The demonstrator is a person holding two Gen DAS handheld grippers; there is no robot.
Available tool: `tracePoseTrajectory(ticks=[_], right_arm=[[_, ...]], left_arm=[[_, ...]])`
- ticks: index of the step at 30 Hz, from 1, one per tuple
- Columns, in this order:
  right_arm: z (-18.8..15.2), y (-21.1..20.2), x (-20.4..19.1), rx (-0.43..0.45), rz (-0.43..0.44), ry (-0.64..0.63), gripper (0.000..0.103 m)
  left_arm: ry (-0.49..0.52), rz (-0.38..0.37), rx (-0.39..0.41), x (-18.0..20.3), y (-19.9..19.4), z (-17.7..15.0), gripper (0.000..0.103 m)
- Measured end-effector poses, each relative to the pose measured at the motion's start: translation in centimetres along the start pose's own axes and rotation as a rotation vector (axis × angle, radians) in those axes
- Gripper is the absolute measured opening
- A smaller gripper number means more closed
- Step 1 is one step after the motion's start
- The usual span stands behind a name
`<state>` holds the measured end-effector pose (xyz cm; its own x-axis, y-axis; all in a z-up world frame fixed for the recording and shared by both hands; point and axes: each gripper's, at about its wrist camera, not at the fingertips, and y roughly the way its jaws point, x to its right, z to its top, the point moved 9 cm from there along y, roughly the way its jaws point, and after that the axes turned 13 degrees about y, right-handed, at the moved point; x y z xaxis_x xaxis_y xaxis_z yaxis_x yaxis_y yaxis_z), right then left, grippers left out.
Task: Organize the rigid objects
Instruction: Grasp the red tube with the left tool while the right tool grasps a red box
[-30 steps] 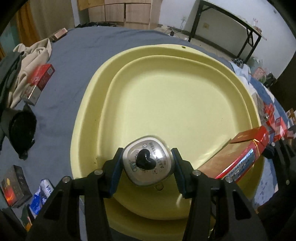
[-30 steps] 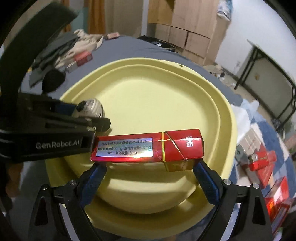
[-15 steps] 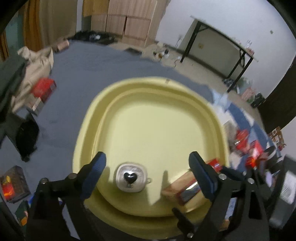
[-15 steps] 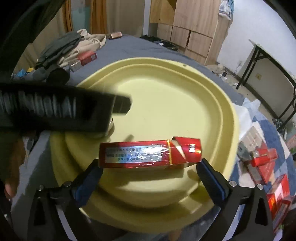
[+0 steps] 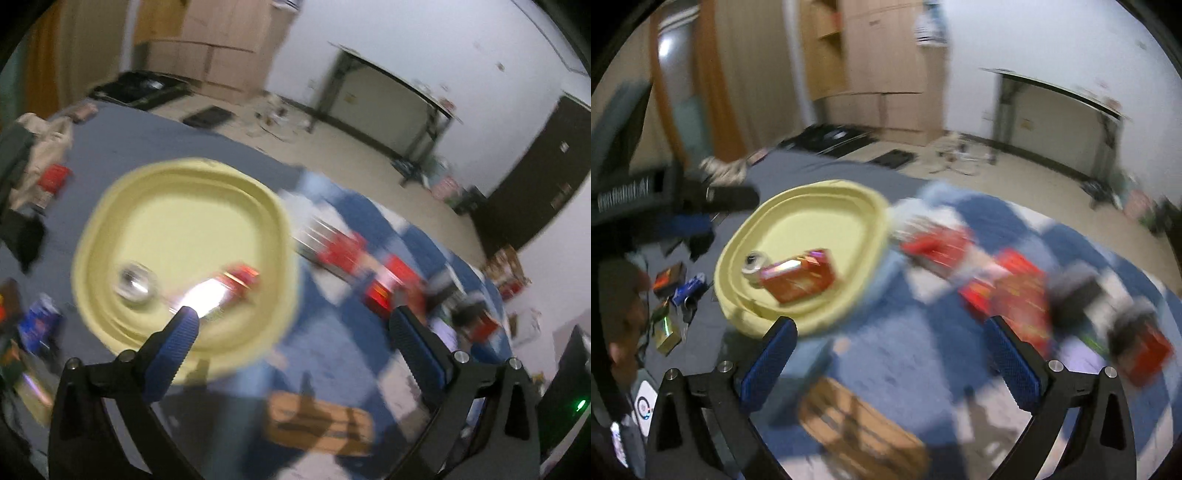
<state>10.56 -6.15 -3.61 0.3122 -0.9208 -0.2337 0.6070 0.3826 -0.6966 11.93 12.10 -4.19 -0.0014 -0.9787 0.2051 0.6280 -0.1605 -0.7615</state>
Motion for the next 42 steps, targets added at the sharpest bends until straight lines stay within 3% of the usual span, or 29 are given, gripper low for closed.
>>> tracePoseTrajectory(ticks=[3, 5, 8, 12, 15, 18, 22, 29, 31, 33, 36, 42], right_arm=[[-0.7, -4.2, 6.1, -0.007, -0.080, 0.076, 0.103], [-1.2, -6.1, 9.7, -0.057, -0.116, 0.182, 0.103], [-0.9, -8.9, 14.0, -0.003, -0.113, 0.307, 0.103], [-1.8, -8.5, 17.8, 0.016, -0.244, 0.293, 0.103], [-1.4, -7.6, 18.7, 0.001, -0.234, 0.356, 0.103], [1.0, -7.2, 20.1, 0.046, -0.207, 0.421, 0.103], [1.5, -7.6, 23.5, 0.083, -0.302, 0.396, 0.103], [-0.6, -1.7, 24.5, -0.059, -0.270, 0.474, 0.103], [-1.0, -0.6, 24.4, -0.081, -0.259, 0.511, 0.103], [-0.9, -0.3, 24.6, -0.049, -0.266, 0.544, 0.103], [-0.7, 0.2, 24.2, -0.033, -0.271, 0.535, 0.103], [-1.1, 2.3, 23.7, -0.029, -0.294, 0.495, 0.103]], left_arm=[[0.119, 0.019, -0.067, 4.4, 1.8, -1.6, 0.103], [0.182, 0.023, -0.098, 6.1, 2.9, -2.5, 0.103], [0.214, 0.043, -0.106, 6.4, 3.6, -3.2, 0.103], [0.198, 0.060, -0.123, 5.1, 4.5, -3.7, 0.103], [0.191, 0.047, -0.122, 4.4, 5.1, -3.6, 0.103], [0.206, 0.053, -0.098, 4.2, 5.5, -2.0, 0.103], [0.262, 0.017, -0.055, 4.9, 6.5, 0.7, 0.102], [0.460, 0.024, -0.020, 6.3, 10.4, 5.6, 0.101], [0.501, 0.009, -0.033, 6.5, 12.0, 6.5, 0.095], [0.540, 0.018, -0.081, 6.3, 13.5, 6.9, 0.089], [0.605, 0.051, -0.130, 5.9, 15.4, 7.3, 0.070], [0.678, 0.047, -0.202, 5.2, 18.3, 6.3, 0.064]])
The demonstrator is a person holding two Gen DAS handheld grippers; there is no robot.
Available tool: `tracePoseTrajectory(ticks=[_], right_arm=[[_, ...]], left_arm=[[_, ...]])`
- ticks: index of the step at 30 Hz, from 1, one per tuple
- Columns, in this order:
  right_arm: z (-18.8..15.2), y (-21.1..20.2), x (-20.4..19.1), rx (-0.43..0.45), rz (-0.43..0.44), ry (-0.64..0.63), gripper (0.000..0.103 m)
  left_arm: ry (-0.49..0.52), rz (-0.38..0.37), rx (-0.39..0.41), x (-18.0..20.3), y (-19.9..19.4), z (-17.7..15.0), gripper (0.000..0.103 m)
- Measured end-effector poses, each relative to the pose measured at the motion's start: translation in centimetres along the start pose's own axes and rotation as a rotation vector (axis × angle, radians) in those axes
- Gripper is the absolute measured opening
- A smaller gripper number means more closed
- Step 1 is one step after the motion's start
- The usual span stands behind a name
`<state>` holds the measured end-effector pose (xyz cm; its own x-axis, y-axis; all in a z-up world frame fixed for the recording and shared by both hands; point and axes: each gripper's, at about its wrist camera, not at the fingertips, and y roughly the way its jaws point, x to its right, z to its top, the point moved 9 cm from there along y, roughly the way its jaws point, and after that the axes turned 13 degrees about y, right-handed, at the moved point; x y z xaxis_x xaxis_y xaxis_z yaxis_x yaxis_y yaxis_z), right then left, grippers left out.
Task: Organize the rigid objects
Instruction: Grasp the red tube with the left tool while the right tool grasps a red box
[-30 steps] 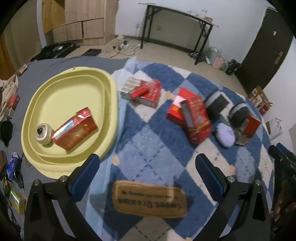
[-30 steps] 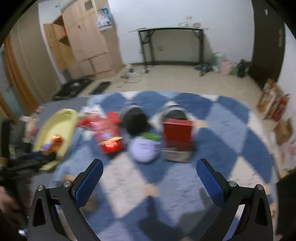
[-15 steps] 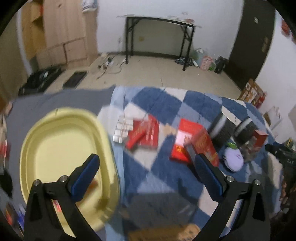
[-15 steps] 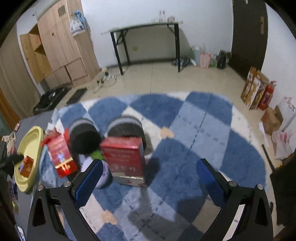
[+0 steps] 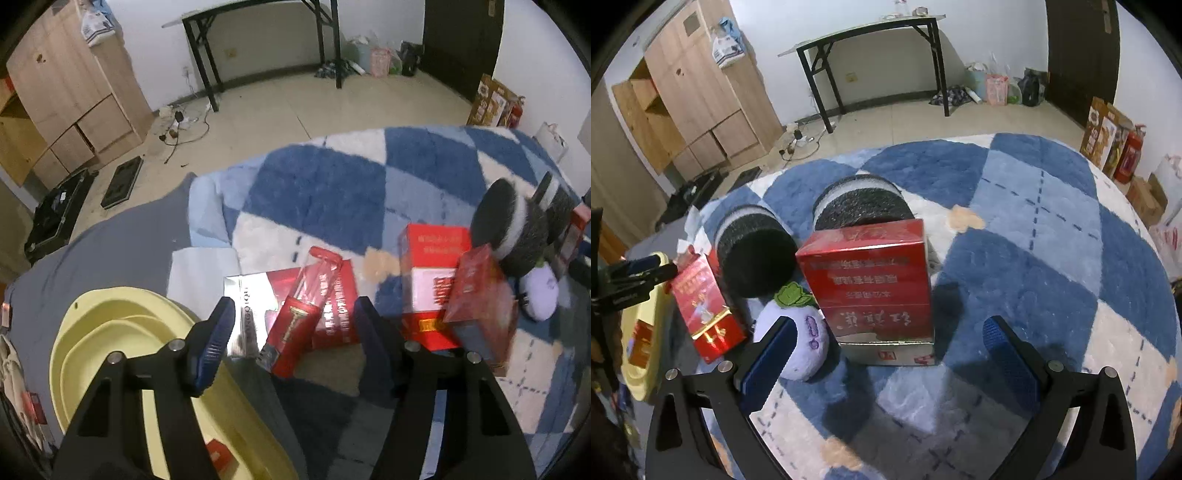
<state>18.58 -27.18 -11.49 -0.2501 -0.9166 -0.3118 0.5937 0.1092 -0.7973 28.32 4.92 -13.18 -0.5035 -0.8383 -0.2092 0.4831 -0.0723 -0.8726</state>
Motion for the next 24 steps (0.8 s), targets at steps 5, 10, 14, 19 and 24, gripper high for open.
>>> tracePoseTrajectory(ticks=[5, 10, 14, 19, 24], right_arm=[[0.0, 1.8, -0.2, -0.011, -0.024, -0.001, 0.103], [0.1, 3.5, -0.4, -0.016, -0.042, -0.022, 0.102], [0.8, 4.9, -0.2, 0.026, -0.096, -0.043, 0.083], [1.2, 5.4, -0.1, 0.059, -0.099, -0.049, 0.056], [1.5, 4.5, 0.0, 0.059, -0.050, -0.019, 0.056]], left_arm=[[-0.064, -0.041, 0.014, -0.5, 0.9, 0.2, 0.052], [-0.075, -0.021, 0.036, 0.1, 0.7, 0.0, 0.036], [-0.107, -0.030, 0.029, 0.0, 0.9, -0.3, 0.037], [-0.098, -0.004, 0.029, 0.3, 1.0, -0.2, 0.035], [-0.140, 0.023, 0.040, -0.3, 0.2, -0.6, 0.025]])
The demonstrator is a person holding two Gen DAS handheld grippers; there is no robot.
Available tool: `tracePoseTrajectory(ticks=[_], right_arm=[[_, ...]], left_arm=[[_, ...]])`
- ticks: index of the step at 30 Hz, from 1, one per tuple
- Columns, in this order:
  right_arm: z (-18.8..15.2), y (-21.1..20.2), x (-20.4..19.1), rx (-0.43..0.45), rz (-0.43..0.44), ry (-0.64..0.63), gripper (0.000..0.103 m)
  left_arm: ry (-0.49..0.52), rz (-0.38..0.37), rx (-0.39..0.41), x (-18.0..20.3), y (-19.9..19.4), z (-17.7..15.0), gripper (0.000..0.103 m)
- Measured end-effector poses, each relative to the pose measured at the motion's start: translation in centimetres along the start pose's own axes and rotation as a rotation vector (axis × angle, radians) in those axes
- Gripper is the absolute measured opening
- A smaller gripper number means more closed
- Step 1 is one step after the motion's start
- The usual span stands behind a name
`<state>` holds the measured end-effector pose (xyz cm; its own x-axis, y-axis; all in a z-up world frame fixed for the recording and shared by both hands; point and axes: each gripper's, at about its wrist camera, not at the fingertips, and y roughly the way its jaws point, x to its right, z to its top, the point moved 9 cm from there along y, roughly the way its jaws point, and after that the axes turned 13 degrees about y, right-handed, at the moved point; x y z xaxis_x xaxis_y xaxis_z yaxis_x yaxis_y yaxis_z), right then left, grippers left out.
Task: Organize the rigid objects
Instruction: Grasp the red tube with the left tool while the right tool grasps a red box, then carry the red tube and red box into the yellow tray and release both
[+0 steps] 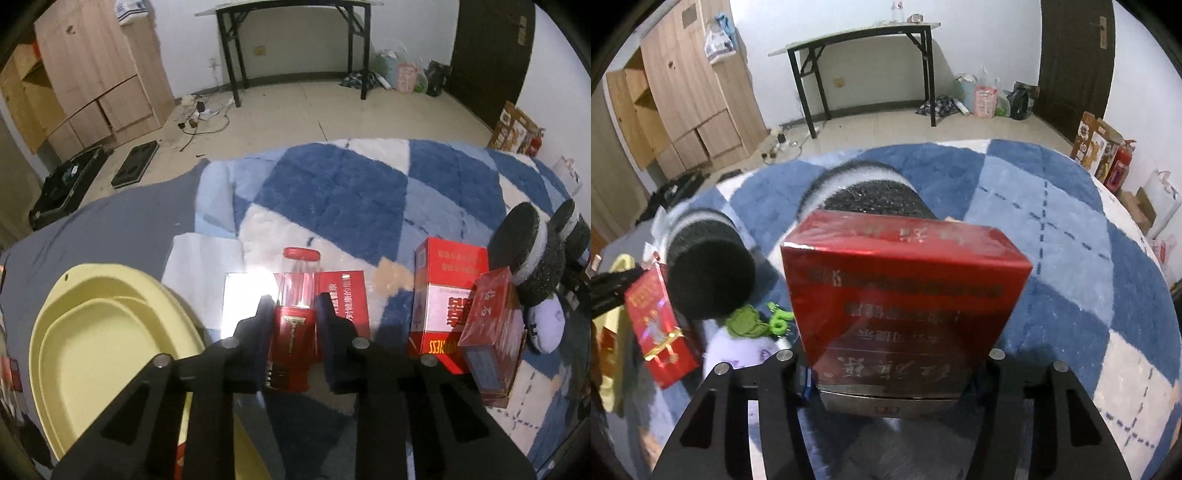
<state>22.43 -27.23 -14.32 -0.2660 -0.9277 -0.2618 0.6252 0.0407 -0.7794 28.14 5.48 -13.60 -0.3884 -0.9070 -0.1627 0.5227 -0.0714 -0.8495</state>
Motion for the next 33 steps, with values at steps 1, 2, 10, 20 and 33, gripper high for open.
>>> tracePoseTrajectory(ticks=[1, 2, 10, 20, 33], right_arm=[[0.0, -0.1, 0.0, -0.005, 0.007, 0.005, 0.056], [-0.1, -0.3, 0.1, -0.007, 0.014, 0.013, 0.056], [0.1, -2.3, 1.7, 0.040, -0.031, 0.019, 0.056], [0.1, -6.2, 1.9, 0.076, 0.021, 0.063, 0.056], [-4.0, -13.4, -8.6, 0.082, 0.249, -0.202, 0.056]], left_arm=[[0.001, 0.003, 0.000, 0.0, -0.2, -0.3, 0.025], [0.003, 0.004, -0.001, 0.0, -0.3, -0.4, 0.025], [-0.045, -0.038, 0.021, 0.9, -2.6, -1.6, 0.025], [-0.094, -0.007, 0.083, 1.5, -8.3, -1.6, 0.025], [-0.329, 0.077, 0.208, -6.9, -18.8, -8.7, 0.025]])
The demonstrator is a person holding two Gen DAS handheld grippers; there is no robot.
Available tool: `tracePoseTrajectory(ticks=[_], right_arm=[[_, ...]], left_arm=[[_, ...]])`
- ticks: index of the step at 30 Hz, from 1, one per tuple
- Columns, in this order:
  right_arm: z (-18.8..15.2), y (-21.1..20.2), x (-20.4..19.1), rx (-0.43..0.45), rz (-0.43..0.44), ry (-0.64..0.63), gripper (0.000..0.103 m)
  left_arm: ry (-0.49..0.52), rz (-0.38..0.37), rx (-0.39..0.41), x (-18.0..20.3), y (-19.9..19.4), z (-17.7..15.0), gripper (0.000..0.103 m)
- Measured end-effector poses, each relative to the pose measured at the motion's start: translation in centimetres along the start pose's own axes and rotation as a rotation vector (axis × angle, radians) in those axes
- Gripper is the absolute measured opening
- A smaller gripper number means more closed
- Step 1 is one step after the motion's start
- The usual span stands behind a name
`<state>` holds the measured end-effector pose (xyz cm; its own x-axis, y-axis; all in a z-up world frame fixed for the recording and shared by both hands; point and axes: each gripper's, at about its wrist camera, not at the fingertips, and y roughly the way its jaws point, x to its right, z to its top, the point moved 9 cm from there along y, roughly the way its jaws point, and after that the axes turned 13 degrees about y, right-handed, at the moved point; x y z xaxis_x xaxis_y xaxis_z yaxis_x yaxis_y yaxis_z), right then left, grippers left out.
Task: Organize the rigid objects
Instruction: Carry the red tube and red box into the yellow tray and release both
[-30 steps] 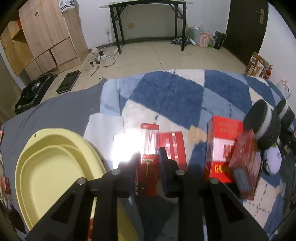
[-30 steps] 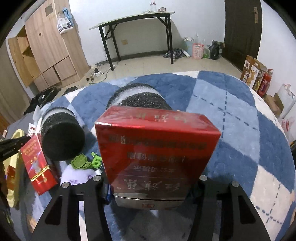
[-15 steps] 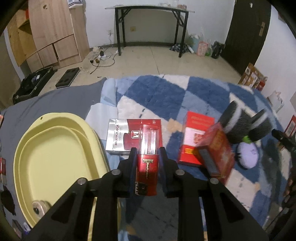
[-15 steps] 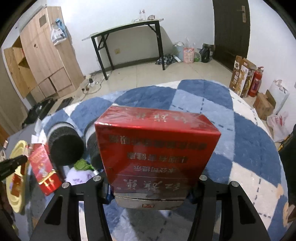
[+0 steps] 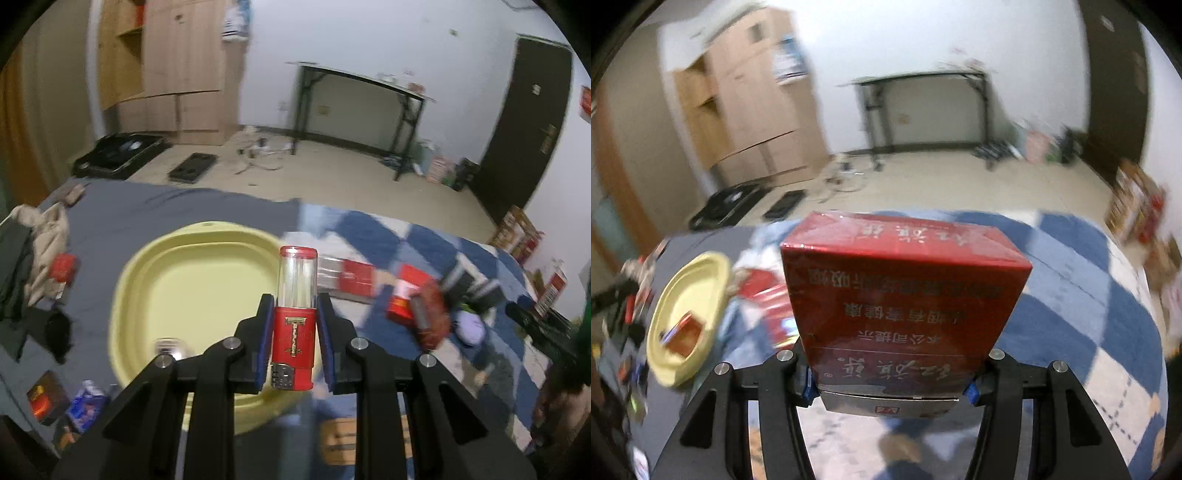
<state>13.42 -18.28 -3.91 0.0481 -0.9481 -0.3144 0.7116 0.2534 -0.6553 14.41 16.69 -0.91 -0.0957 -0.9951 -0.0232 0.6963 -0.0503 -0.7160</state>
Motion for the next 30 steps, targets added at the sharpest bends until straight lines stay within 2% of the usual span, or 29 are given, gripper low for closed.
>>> tracePoseTrajectory(ticks=[6, 11, 14, 17, 19, 23, 30], right_arm=[[-1.6, 1.6, -11.6, -0.084, 0.186, -0.142, 0.056], [-2.0, 7.0, -20.3, -0.191, 0.300, -0.182, 0.056], [-2.1, 10.8, -23.8, -0.255, 0.309, -0.218, 0.056], [-2.2, 14.3, -27.1, -0.283, 0.279, -0.308, 0.056], [-2.9, 16.5, -28.7, -0.338, 0.258, -0.356, 0.056], [-3.8, 20.1, -30.1, -0.429, 0.213, -0.411, 0.056], [-4.8, 24.5, -31.9, -0.501, 0.154, -0.463, 0.056]], left_arm=[[-0.033, 0.069, -0.043, -6.1, 3.0, -0.4, 0.025], [-0.064, 0.061, -0.094, -9.2, 7.3, -1.6, 0.025], [-0.106, 0.049, -0.119, -11.1, 9.5, -2.6, 0.025], [-0.126, 0.061, -0.146, -12.7, 11.6, -3.5, 0.025], [-0.139, 0.058, -0.159, -13.3, 12.6, -4.1, 0.025], [-0.168, 0.049, -0.164, -14.0, 13.7, -5.0, 0.025], [-0.195, 0.043, -0.170, -13.9, 14.5, -6.1, 0.025]])
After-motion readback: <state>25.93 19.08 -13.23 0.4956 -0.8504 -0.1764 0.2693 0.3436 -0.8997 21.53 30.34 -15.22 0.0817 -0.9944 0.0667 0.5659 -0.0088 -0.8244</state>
